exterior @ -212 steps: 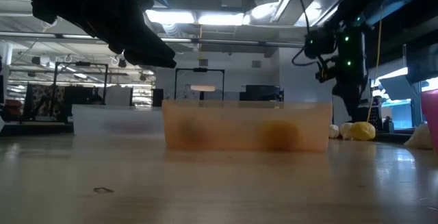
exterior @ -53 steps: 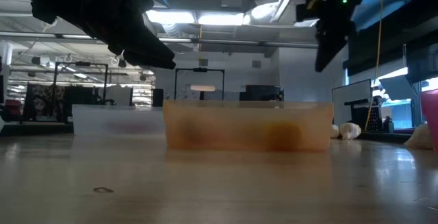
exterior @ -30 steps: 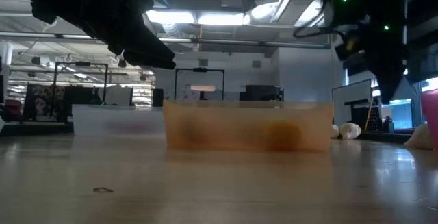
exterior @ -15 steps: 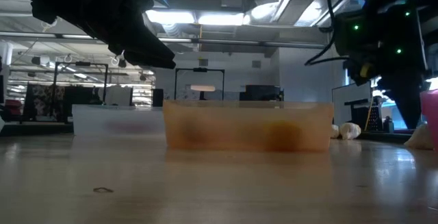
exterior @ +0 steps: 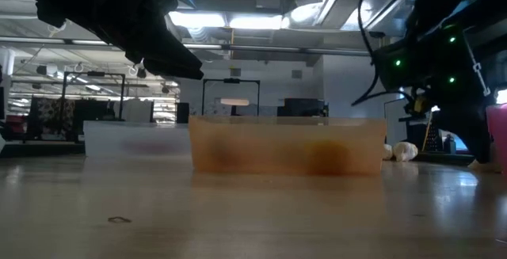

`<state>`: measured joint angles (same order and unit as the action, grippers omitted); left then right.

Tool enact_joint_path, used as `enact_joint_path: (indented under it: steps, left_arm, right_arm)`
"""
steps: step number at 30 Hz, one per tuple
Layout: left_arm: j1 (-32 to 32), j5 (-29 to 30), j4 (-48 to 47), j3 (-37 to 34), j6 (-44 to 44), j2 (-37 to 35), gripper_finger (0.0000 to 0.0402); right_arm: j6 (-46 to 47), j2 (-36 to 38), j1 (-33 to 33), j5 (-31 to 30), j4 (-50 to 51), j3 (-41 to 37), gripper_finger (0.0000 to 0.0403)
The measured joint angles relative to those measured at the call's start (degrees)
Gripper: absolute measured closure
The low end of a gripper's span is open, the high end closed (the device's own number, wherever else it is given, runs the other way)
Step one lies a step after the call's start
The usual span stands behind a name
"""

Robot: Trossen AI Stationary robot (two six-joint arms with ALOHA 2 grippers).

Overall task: Sort produce into baskets
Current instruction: Put the garlic into the red bin

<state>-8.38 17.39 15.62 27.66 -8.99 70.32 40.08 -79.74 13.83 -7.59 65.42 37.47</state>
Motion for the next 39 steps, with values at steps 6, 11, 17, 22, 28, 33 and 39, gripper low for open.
enact_joint_path:
  steps: [6,11,17,22,28,33,39]
  left_arm:
    - [0.0,0.0,0.0,0.0,0.0,0.0,0.0155]
    - [0.0,0.0,0.0,0.0,0.0,0.0,0.0155]
    - [0.0,0.0,0.0,0.0,0.0,0.0,0.0155]
    - [0.0,0.0,0.0,0.0,0.0,0.0,0.0155]
    - [0.0,0.0,0.0,0.0,0.0,0.0,0.0155]
    - [0.0,0.0,0.0,0.0,0.0,0.0,0.0155]
    - [0.0,0.0,0.4,0.0,0.1,0.0,0.0155]
  right_arm:
    - [-1.8,-3.6,2.9,0.4,0.0,0.0,0.0155]
    - [-2.8,-4.3,3.1,1.8,0.0,0.0,0.0169]
    - [-3.3,-4.3,3.1,2.7,-0.3,0.0,0.0232]
    - [-4.7,-4.2,3.1,1.7,-0.7,0.0,0.0259]
    - [-6.3,-4.2,3.1,-0.5,-1.2,0.0,0.0258]
    - [-7.5,-2.2,3.0,-0.4,-1.8,1.2,0.0260]
    - [-8.9,1.8,2.3,-0.4,-1.7,5.8,0.0261]
